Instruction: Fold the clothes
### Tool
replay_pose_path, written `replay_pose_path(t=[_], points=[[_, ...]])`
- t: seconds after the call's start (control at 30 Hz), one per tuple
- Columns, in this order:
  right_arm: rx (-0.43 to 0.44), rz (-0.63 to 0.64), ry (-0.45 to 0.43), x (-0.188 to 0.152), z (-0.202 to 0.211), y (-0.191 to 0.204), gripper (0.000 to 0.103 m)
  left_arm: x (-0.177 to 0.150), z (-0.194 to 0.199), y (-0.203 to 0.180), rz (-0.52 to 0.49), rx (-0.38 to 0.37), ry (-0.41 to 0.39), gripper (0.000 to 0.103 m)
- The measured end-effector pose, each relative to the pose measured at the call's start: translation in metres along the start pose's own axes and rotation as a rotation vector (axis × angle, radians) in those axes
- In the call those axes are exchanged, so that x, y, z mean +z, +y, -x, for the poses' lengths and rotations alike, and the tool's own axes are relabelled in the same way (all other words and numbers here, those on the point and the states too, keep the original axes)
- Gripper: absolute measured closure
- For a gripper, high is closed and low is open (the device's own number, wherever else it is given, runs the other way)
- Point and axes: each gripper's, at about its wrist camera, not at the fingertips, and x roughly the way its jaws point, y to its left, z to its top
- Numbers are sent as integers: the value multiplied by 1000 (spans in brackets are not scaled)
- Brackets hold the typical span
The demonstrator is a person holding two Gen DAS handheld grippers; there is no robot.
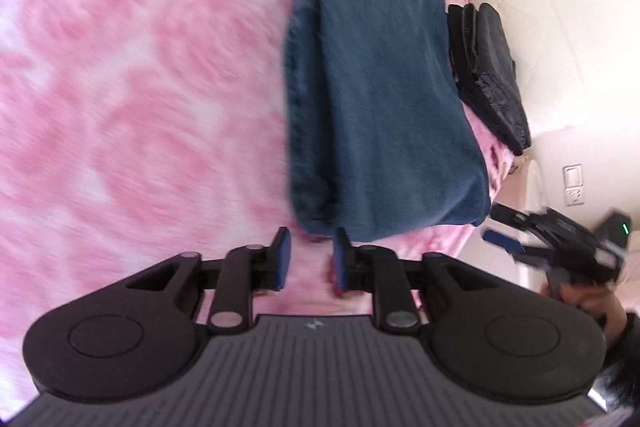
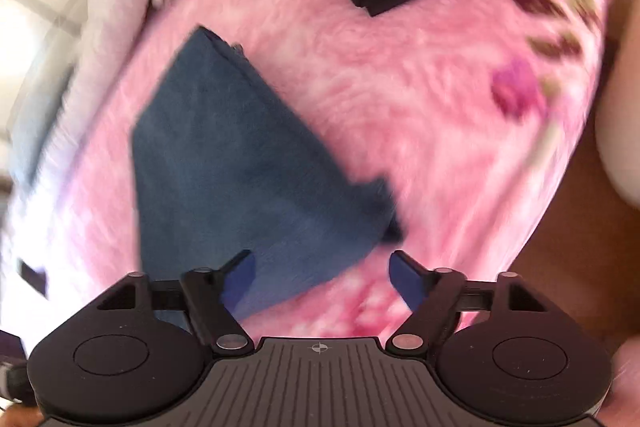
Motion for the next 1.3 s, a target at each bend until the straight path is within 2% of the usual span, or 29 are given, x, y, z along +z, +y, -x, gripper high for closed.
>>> replay_pose_path(t=[0.07, 0.2, 0.33, 0.43, 0.53, 0.6, 0.63, 0.7, 0.73, 0.83, 0.97, 1.03, 1.1, 1.17, 1.3], points=[[57, -70, -18, -23, 8, 2, 25, 10, 7, 5, -17, -9, -5, 76], [147, -178, -38, -61, -6, 13, 25, 37, -5, 7, -38, -67, -6, 63], [230, -338, -113, -78, -52, 5, 25, 66, -37, 2, -81, -71, -19, 45], [313, -427, -178, -79, -81, -2, 25, 88, -68, -2, -114, -43, -27, 45], [387, -495, -229, -71, -98, -10, 26, 106, -97, 1, -113, -10, 3, 45], [408, -555, -218, -59, -105, -17, 48, 109, -108, 1, -116, -23, 12, 42], [380, -580, -174, -50, -105, -23, 70, 108, -110, -1, -122, -26, 14, 45], [394, -553, -113, -31, -98, -30, 81, 104, -114, -6, -121, -43, 24, 63], [391, -505, -103, -19, -89, -31, 82, 101, -113, -11, -108, -61, 33, 69], [342, -424, -143, 19, -58, -46, 84, 80, -120, -39, -115, -105, 92, 71], [175, -388, -226, 64, -23, -87, 84, 48, -144, -82, -193, -119, 185, 74], [116, -357, -265, 77, -9, -95, 83, 41, -146, -96, -239, -108, 193, 74], [79, -299, -317, 87, 8, -95, 83, 44, -139, -107, -296, -103, 179, 74], [85, -224, -354, 92, 18, -86, 81, 54, -128, -119, -374, -97, 141, 73], [108, -82, -359, 94, 4, -58, 81, 90, -119, -133, -486, -24, 48, 70]])
